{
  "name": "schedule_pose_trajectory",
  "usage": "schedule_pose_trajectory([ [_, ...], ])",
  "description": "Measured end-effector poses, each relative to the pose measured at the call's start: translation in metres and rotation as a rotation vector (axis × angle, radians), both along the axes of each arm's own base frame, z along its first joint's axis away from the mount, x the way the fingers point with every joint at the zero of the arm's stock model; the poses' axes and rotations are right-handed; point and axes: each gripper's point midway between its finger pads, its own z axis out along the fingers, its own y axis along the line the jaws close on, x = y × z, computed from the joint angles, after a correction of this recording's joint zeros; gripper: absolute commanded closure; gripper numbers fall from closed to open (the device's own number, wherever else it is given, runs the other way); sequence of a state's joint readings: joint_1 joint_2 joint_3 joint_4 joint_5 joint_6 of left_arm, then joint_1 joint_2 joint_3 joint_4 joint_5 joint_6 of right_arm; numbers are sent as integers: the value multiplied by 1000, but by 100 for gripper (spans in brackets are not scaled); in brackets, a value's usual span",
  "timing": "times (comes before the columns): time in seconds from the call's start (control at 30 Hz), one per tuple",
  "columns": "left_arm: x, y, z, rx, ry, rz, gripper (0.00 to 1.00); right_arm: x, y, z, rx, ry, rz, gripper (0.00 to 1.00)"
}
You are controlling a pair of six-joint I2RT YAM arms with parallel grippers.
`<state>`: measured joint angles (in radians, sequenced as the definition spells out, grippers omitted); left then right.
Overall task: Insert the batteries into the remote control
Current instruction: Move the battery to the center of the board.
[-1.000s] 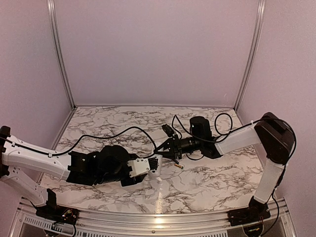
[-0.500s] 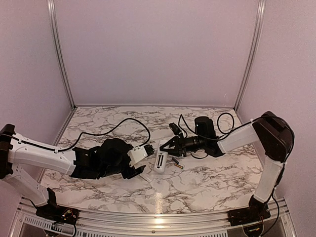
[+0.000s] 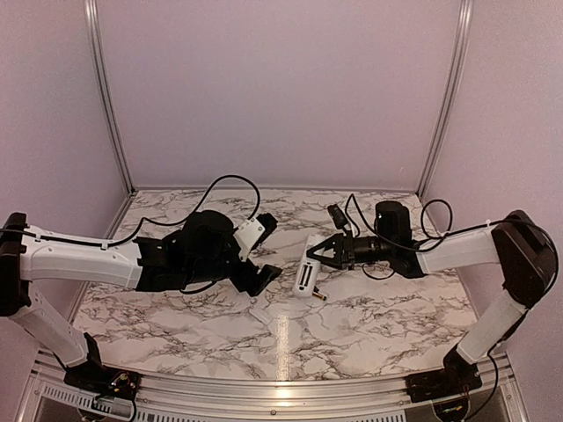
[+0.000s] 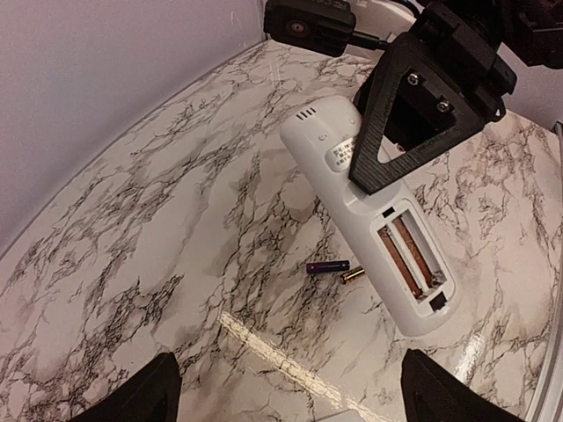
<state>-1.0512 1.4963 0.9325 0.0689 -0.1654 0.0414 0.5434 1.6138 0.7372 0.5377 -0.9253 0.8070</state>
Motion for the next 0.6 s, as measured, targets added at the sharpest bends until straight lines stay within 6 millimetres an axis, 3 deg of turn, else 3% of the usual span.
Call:
schedule_pose_trajectory([
  [0.13, -7, -25, -7, -3, 46, -104, 22, 13, -34, 6, -27, -44, -93, 100],
  [0.3, -12, -56, -39, 107, 71, -255, 31, 21, -72, 13, -57, -93, -192, 100],
  [0.43, -13, -74, -62, 194, 58, -363, 37, 23, -100, 2, -87, -83, -256, 100],
  [0.6, -14, -94, -78, 262, 18, -483, 43, 20, -125, -18, -123, -38, -314, 100],
])
